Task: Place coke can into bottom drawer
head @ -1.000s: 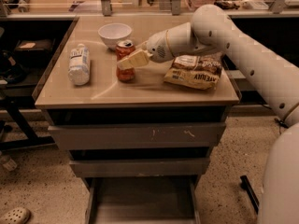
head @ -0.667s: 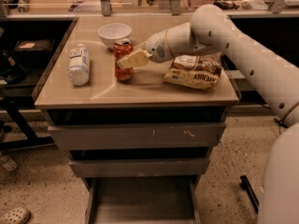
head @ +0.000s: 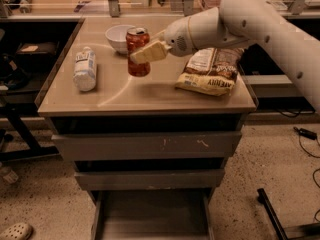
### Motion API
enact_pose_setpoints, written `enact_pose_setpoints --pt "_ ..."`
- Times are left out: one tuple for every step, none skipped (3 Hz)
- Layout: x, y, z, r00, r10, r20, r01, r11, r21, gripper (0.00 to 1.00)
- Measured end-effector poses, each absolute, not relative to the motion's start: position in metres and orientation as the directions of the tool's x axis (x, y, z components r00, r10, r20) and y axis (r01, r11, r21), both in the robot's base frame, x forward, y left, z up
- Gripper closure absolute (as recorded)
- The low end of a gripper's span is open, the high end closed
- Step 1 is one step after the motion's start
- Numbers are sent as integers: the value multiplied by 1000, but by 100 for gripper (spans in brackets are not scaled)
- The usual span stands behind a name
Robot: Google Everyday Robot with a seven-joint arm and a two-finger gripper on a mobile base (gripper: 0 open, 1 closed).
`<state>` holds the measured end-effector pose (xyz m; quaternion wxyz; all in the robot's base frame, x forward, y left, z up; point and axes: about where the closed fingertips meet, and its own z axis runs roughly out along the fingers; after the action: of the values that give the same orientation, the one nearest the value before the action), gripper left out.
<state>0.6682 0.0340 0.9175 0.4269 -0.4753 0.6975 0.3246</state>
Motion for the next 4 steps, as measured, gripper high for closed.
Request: enact_pose_setpoints --pt "618 9 944 -209 -392 -896 -897 442 16 100" --pt "558 -5 953 -270 -365 -891 -847 529 40 100" --pt "537 -15 919 -326 -393 -860 -837 542 69 100" --pt "526 -12 937 -307 -380 -873 -835 548 55 100"
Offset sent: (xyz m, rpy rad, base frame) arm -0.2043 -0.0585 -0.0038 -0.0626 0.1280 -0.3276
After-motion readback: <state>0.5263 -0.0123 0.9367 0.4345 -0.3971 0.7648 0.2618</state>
